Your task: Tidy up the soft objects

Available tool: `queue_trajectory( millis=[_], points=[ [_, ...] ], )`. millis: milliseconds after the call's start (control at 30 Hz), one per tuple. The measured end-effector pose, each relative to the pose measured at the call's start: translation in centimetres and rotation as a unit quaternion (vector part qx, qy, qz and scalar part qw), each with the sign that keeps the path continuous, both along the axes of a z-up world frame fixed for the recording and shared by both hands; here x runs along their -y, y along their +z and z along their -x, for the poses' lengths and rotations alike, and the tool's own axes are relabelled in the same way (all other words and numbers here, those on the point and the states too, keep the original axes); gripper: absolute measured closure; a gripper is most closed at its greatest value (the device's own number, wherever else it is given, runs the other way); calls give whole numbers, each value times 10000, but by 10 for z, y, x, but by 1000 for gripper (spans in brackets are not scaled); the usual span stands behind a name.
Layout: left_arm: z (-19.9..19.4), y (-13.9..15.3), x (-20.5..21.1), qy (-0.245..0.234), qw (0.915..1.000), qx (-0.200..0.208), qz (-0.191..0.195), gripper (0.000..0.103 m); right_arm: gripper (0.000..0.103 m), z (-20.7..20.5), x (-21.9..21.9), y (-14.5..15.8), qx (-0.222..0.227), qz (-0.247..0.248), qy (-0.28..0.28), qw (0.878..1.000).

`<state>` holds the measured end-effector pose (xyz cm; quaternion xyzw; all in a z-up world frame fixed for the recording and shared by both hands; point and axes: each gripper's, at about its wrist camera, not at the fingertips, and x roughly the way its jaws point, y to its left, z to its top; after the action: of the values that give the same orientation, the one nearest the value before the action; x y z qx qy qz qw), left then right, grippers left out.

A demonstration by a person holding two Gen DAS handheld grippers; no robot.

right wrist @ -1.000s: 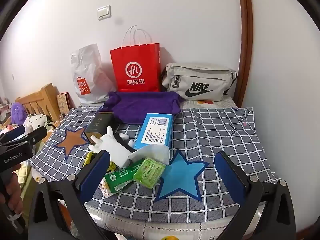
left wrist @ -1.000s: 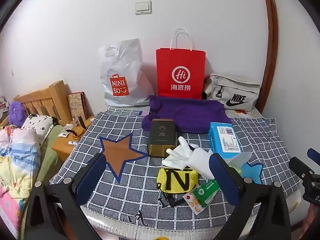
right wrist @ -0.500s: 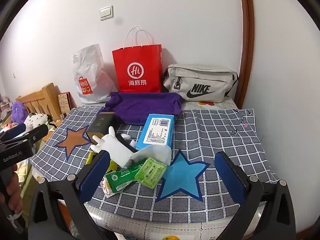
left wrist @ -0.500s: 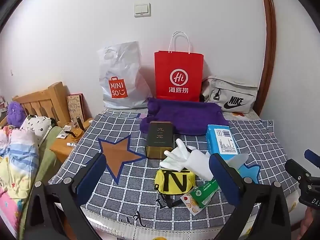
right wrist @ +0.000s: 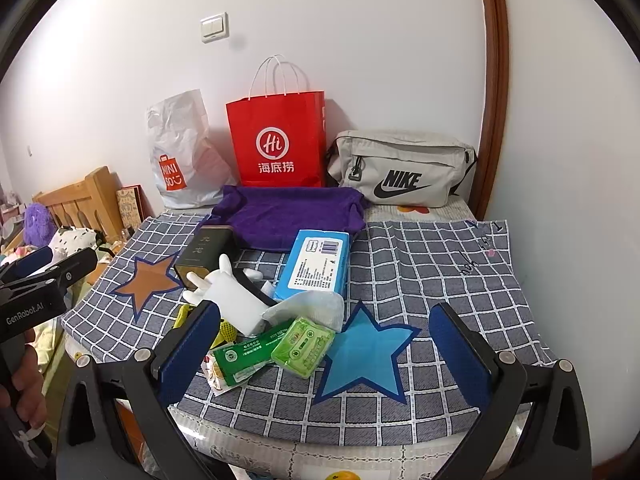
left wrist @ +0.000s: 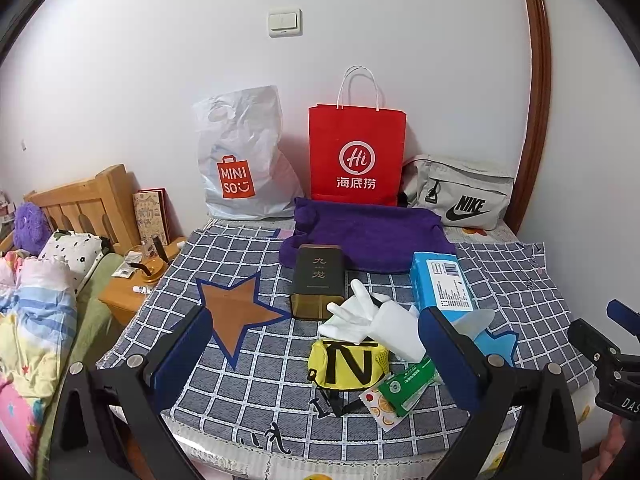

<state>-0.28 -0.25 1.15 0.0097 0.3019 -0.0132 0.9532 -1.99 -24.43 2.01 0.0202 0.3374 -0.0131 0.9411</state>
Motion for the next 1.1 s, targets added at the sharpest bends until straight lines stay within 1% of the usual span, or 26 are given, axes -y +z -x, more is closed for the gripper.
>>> queue_trajectory(
  millis=[1100],
  points=[
    [2,-1,-1,9,10000,25,7,0,0,7,-7,4,93,35,87,9999]
  ],
)
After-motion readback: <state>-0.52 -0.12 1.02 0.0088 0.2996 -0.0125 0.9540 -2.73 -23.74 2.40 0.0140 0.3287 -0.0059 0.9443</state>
